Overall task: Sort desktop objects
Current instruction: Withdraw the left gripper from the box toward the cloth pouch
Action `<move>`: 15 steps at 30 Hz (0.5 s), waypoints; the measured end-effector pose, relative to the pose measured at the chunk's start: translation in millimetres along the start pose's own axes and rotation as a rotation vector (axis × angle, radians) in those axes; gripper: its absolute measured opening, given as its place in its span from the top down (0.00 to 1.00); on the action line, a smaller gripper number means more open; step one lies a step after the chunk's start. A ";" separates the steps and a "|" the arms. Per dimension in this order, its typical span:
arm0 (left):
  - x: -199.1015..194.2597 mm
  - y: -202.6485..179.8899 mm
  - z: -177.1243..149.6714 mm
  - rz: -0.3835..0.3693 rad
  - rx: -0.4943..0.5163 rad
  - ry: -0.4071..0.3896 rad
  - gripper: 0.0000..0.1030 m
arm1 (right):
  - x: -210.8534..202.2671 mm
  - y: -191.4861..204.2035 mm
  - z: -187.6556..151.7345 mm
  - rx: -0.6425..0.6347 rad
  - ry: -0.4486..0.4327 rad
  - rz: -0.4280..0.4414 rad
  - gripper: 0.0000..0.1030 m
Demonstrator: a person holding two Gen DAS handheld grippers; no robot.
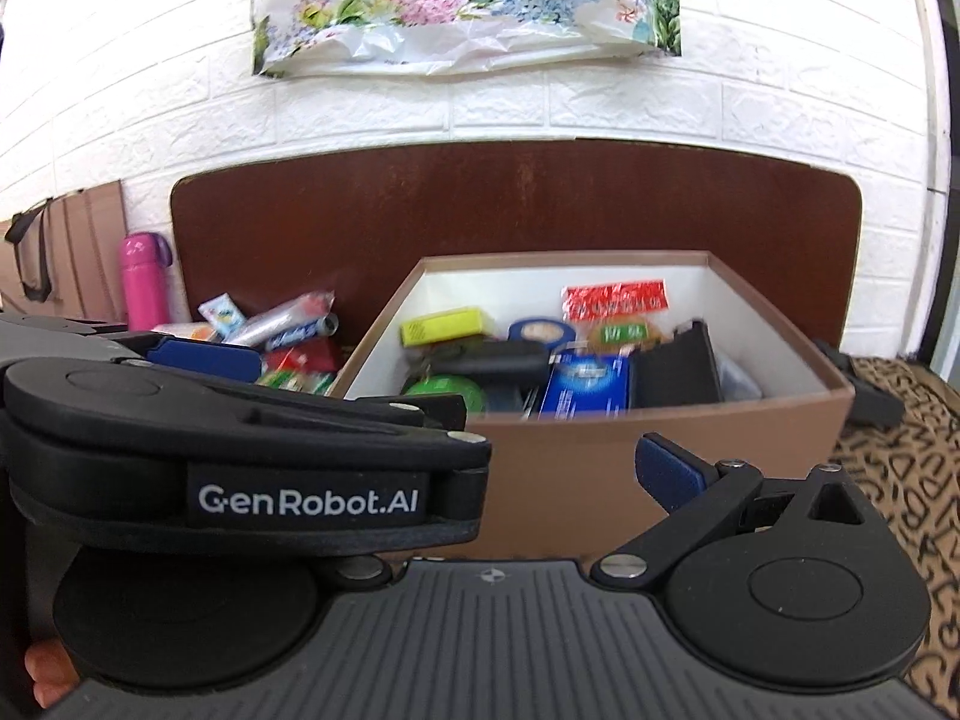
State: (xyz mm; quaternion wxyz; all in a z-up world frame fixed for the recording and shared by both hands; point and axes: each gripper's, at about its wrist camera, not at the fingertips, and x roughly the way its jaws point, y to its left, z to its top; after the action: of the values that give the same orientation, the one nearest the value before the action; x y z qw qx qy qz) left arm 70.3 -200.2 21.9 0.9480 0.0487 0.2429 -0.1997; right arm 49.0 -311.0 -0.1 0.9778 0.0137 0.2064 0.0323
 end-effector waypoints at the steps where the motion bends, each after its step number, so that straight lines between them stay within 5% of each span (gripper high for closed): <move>1: -4.5 0.8 -5.5 0.002 -0.009 0.004 0.00 | -3.6 4.5 -4.1 -0.009 0.004 0.000 0.00; 15: -46.5 43.7 -61.8 0.119 -0.096 0.071 0.00 | -18.2 68.2 -43.2 -0.064 0.079 0.088 0.00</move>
State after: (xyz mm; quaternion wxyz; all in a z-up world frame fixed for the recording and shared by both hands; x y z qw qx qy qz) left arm 23.3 -132.0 -10.2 0.9503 0.0243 0.2822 -0.1292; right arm 11.1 -243.7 -29.5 0.9665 -0.0097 0.2430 0.0824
